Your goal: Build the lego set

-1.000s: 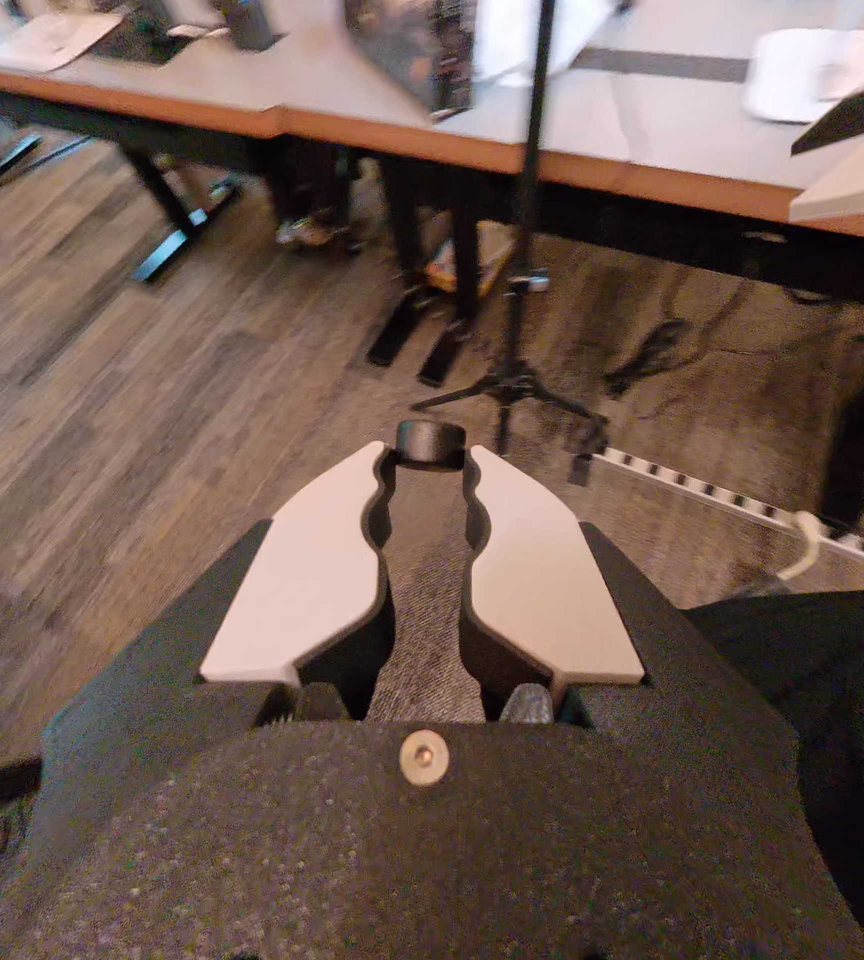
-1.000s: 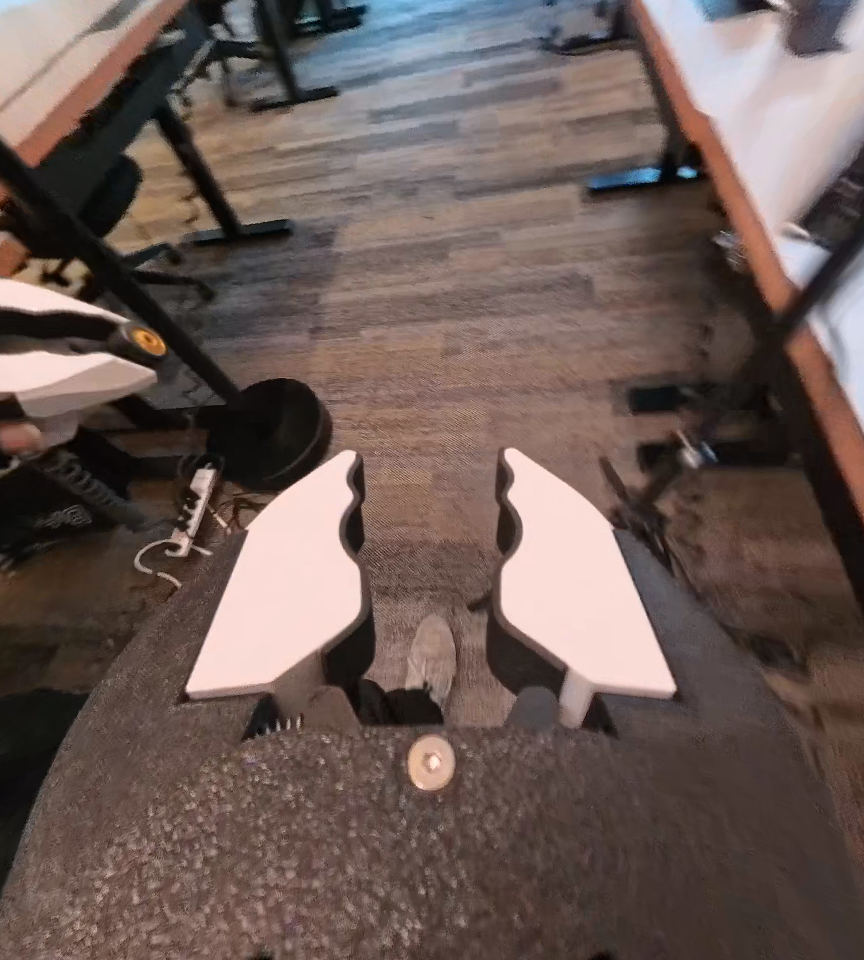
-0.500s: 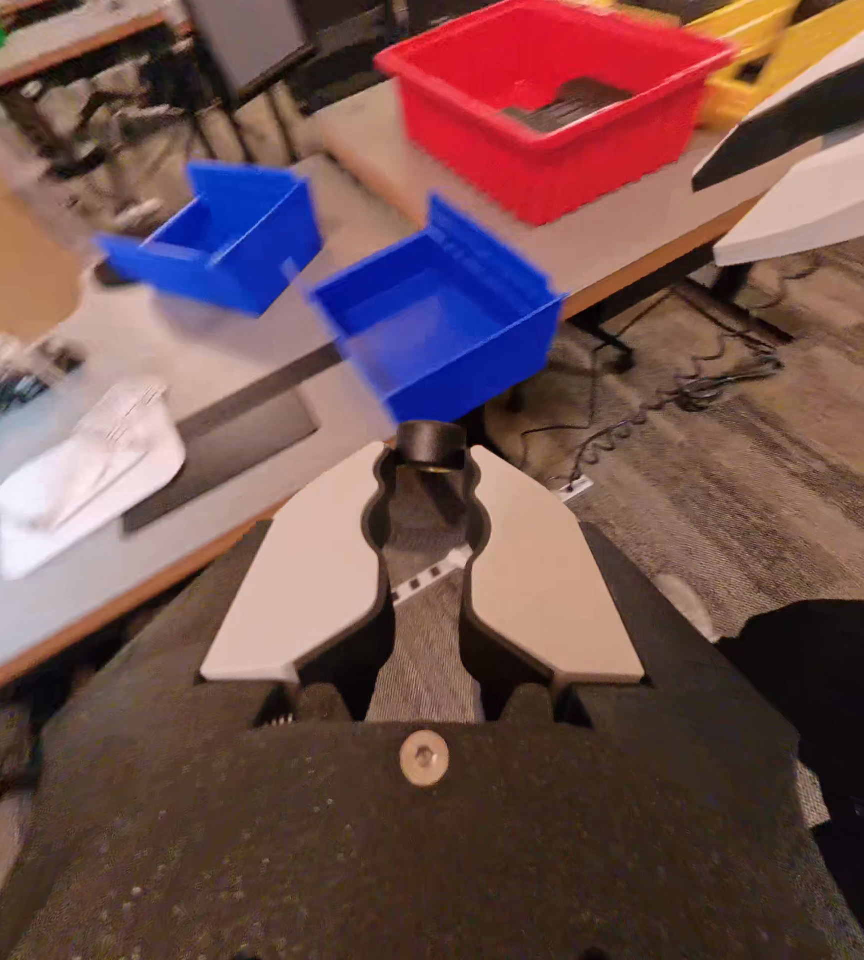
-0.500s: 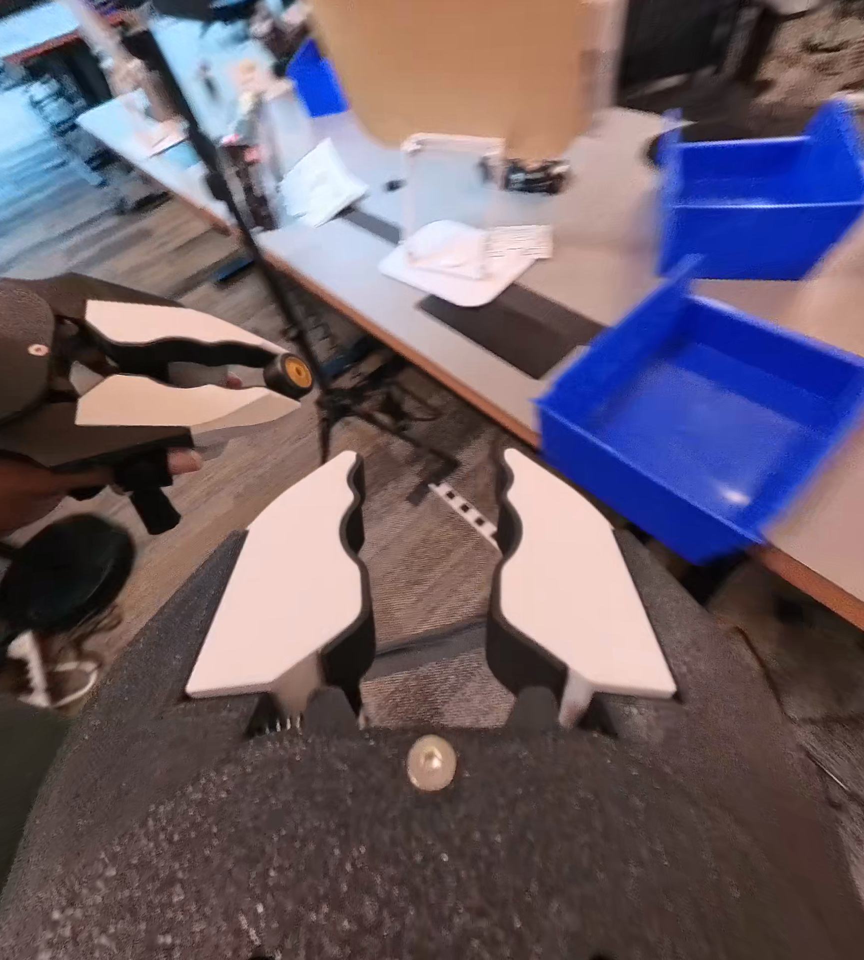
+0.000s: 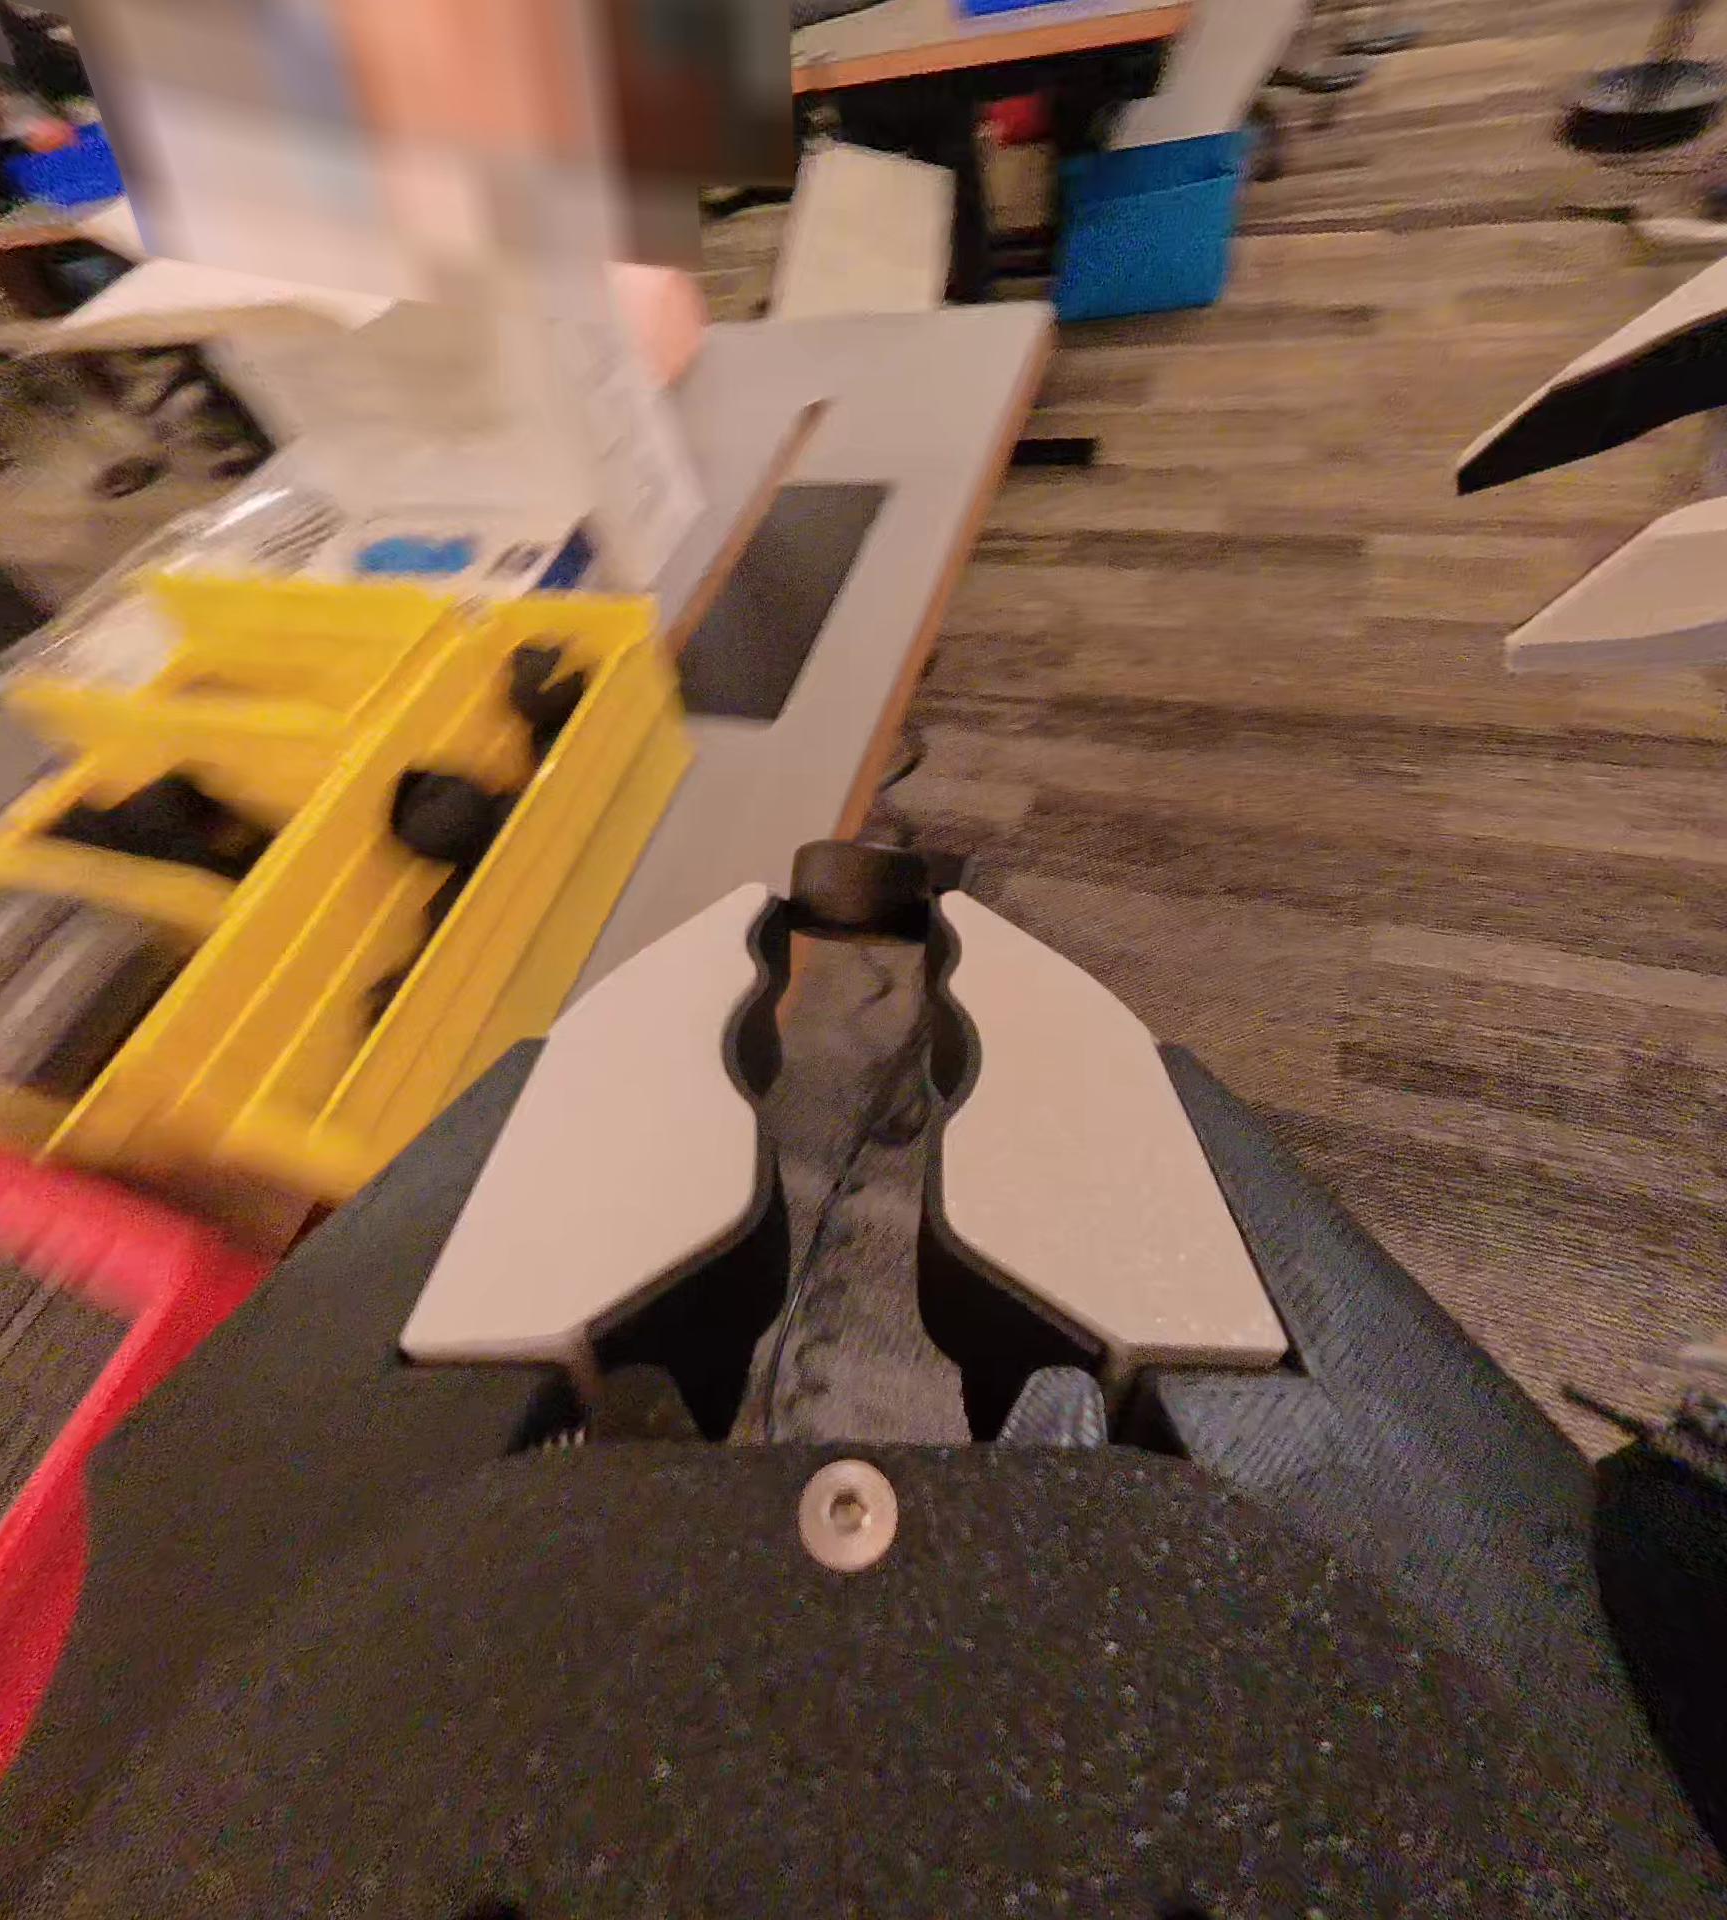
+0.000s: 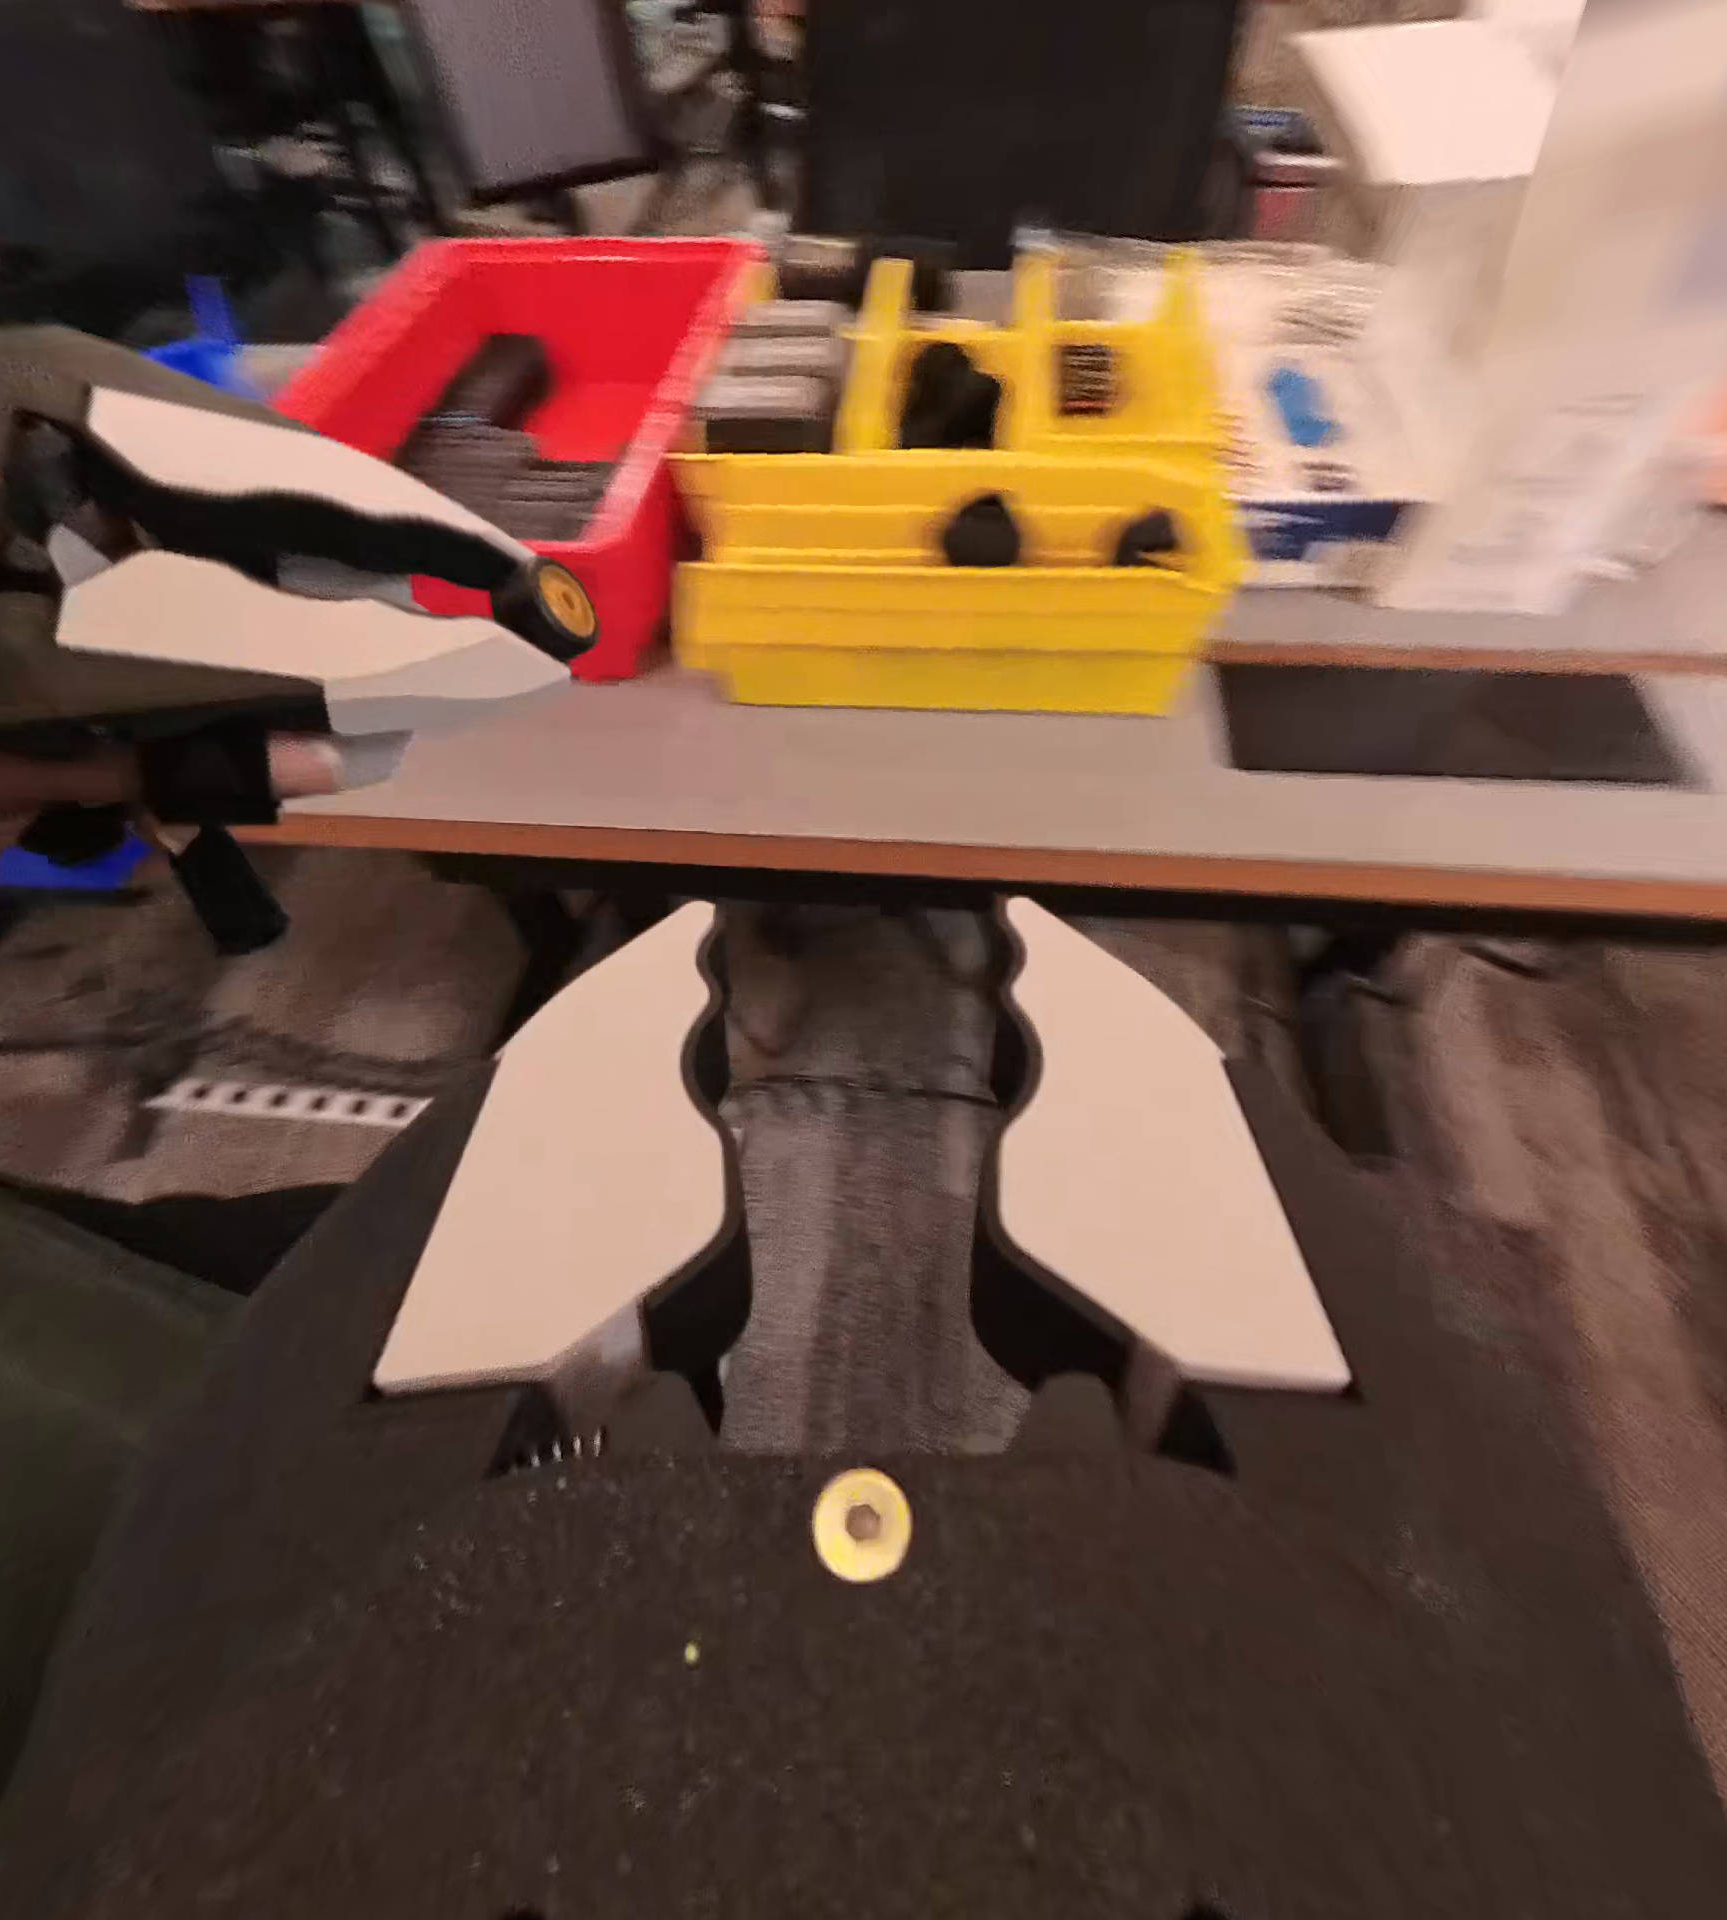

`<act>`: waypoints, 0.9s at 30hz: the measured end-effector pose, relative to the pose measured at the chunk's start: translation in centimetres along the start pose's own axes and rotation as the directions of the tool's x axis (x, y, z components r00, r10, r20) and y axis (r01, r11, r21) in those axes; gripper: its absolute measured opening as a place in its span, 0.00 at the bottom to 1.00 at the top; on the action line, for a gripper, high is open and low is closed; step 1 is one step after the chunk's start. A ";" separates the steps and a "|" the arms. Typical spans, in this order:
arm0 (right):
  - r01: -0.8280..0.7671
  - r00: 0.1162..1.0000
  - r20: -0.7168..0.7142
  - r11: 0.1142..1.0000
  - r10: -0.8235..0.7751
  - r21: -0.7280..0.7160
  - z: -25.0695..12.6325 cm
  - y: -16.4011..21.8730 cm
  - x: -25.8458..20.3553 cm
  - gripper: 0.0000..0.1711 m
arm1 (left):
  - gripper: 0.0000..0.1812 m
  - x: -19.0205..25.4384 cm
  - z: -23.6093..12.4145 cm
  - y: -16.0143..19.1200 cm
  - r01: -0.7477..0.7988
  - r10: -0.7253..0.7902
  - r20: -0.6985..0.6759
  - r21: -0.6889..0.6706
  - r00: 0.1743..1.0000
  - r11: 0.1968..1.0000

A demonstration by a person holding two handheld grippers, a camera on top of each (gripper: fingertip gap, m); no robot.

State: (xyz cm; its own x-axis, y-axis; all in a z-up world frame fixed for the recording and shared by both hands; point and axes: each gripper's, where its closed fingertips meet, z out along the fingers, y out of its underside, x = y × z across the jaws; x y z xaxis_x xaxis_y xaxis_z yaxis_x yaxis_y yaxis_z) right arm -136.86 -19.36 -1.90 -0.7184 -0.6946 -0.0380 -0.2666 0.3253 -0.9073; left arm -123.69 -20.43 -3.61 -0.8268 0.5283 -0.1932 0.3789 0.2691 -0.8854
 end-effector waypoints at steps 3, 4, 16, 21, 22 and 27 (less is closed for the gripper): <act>-0.072 0.976 -0.206 0.997 0.067 -0.014 -3.2 2.0 11.0 0.28 | 0.14 4.6 11.4 -5.1 -0.071 0.075 -0.198 0.026 0.977 0.997; -0.106 0.960 -0.262 0.994 0.098 -0.017 -4.2 2.9 14.3 0.27 | 0.14 6.3 15.1 -6.5 -0.095 0.101 -0.257 0.035 0.961 0.995; -0.298 0.776 -0.608 0.946 0.165 -0.124 -8.3 7.2 54.0 0.26 | 0.14 23.2 57.3 -28.7 -0.087 0.183 -0.633 0.180 0.752 0.980; -0.293 0.808 -0.567 0.944 0.161 -0.149 -5.1 5.1 69.8 0.26 | 0.14 23.4 72.7 -36.6 -0.014 0.090 -0.617 0.127 0.782 0.992; -0.283 0.827 -0.538 0.947 0.160 -0.154 -3.6 4.6 72.9 0.26 | 0.14 22.6 75.9 -37.5 0.006 0.065 -0.591 0.117 0.804 0.993; -0.073 0.958 -0.287 0.970 0.003 -0.232 5.9 1.7 89.3 0.26 | 0.14 14.5 90.7 -40.2 0.077 -0.047 -0.355 0.069 0.934 0.995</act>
State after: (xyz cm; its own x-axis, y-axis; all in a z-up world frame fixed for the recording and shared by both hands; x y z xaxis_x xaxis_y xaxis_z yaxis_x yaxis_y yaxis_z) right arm -197.62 -84.61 -9.27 -0.8735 -0.4800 0.0809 -0.3552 0.5151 -0.7800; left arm -188.67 -96.64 -9.14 -0.6424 0.7663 0.0113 0.2849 0.2525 -0.9247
